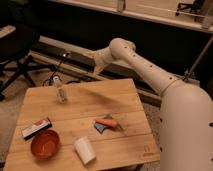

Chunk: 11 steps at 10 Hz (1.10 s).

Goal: Place the bottle in the ceramic bowl

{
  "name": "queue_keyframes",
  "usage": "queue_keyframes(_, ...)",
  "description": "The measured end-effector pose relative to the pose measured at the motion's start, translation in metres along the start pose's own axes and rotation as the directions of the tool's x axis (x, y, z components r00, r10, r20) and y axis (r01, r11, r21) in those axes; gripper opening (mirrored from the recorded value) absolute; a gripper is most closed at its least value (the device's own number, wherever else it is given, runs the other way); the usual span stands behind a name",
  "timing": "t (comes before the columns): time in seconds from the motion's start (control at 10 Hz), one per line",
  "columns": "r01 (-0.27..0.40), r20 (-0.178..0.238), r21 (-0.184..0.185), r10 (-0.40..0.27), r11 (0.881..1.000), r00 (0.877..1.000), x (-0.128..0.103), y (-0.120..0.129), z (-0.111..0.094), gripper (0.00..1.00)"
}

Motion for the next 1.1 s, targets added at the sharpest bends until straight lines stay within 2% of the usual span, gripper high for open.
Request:
queue_keyframes(0.6,0.003,0.0,-0.004,-0.003,1.0,1.0,0.0,0.0,0.0,0.8)
queue_keyframes(0.8,0.033,0.025,-0.032,-0.032,0.999,0.999,-0.016,-0.007,0.007,0.8)
queue_keyframes(1.1,0.119,0.099,-0.092,-0.11,0.989,0.989,-0.059,-0.02,0.025,0.8)
